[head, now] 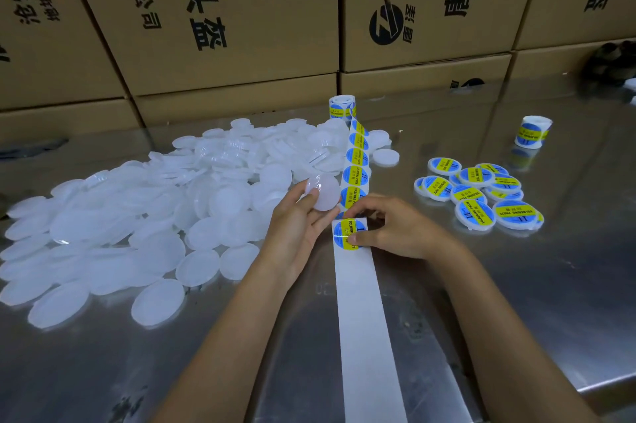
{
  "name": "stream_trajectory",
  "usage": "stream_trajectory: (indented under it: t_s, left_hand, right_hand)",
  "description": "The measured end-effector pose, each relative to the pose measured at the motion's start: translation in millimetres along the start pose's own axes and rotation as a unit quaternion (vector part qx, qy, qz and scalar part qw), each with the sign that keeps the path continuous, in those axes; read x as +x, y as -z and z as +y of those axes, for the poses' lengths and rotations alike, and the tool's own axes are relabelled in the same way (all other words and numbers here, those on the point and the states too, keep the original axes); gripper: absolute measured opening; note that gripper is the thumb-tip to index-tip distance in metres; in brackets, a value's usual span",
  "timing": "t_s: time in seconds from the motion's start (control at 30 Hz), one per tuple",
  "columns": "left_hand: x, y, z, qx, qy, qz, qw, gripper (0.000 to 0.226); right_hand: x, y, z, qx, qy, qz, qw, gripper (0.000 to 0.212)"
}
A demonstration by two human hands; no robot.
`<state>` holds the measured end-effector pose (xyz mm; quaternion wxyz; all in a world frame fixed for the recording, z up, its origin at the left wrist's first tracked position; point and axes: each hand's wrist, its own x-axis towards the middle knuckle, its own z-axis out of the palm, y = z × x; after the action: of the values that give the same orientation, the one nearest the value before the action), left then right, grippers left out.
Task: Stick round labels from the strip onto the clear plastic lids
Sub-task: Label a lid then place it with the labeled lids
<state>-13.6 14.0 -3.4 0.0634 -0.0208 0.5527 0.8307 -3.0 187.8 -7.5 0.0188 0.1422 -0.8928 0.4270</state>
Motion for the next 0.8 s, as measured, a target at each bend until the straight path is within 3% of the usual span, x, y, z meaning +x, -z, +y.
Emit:
stream_trajectory:
  t_s: [0.17, 0.5, 0.63, 0.8]
  left_hand:
    - [-2, 0, 2, -0.006, -0.005, -0.006, 1.0, 0.028]
    - [-7, 2, 5, -0.013, 0.012, -0.057, 0.998, 0.034]
    - [-6, 2, 5, -0.012, 0.013, -0.067, 0.998, 0.035]
    - [-5, 2, 4, -0.011, 0.015, -0.066, 0.998, 0.034]
  right_hand:
    - [0, -3, 0, 0.01, -0.001, 0.018, 1.0, 0.02]
    - [-1, -3, -7, 0.084, 0.015, 0.023, 0.996, 0.019]
    - [-2, -1, -14, 0.186, -0.019, 0.032, 0.982, 0.014]
    - [-5, 5, -21, 0.368, -0.041, 0.072, 0.926, 0.017]
